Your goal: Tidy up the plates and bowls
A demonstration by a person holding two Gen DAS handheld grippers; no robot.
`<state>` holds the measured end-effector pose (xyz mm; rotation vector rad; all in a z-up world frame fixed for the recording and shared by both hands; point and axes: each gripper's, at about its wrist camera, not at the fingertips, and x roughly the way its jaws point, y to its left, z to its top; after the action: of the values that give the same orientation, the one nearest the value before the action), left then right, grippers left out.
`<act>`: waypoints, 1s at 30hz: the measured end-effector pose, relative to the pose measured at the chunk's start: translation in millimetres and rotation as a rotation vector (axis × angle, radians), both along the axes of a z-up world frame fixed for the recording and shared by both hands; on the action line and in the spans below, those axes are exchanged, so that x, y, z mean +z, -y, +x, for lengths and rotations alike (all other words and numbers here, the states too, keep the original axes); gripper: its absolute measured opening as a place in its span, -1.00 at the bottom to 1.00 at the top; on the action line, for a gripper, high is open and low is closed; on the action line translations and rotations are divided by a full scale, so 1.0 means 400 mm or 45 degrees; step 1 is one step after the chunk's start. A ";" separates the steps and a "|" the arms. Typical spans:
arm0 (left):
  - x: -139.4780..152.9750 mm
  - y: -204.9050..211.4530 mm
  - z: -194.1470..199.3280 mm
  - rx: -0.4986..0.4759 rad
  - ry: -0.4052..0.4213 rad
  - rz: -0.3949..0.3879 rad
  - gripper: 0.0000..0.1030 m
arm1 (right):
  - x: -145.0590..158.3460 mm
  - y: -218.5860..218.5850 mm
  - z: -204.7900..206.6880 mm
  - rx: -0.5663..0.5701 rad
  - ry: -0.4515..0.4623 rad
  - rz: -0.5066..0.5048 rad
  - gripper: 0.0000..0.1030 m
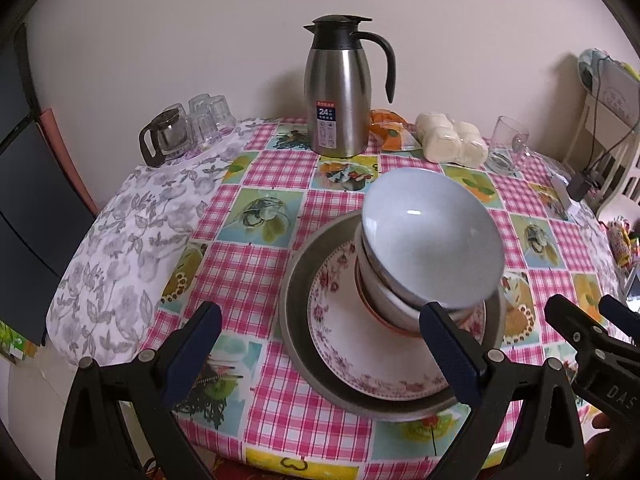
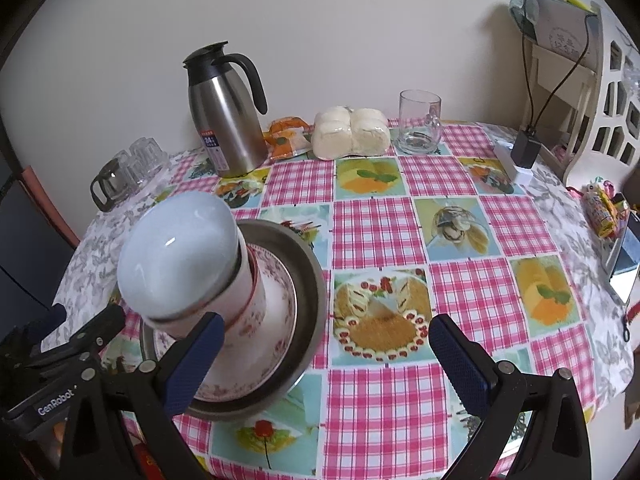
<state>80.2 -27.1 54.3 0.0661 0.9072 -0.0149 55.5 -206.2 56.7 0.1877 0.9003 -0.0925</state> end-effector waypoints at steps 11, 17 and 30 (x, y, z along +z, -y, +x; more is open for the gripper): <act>-0.060 0.013 -0.050 -0.021 -0.110 0.057 0.93 | -0.051 -0.004 -0.062 0.008 -0.056 -0.033 1.00; -0.102 0.012 -0.074 -0.020 -0.194 0.066 0.93 | -0.080 -0.001 -0.094 0.013 -0.079 -0.054 1.00; -0.138 -0.005 -0.102 0.002 -0.286 0.020 0.93 | -0.127 0.000 -0.141 0.039 -0.129 -0.079 1.00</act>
<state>39.4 -25.0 -0.8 0.0797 1.1321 -0.0139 -0.8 -206.2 5.9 0.1122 0.9996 -0.1018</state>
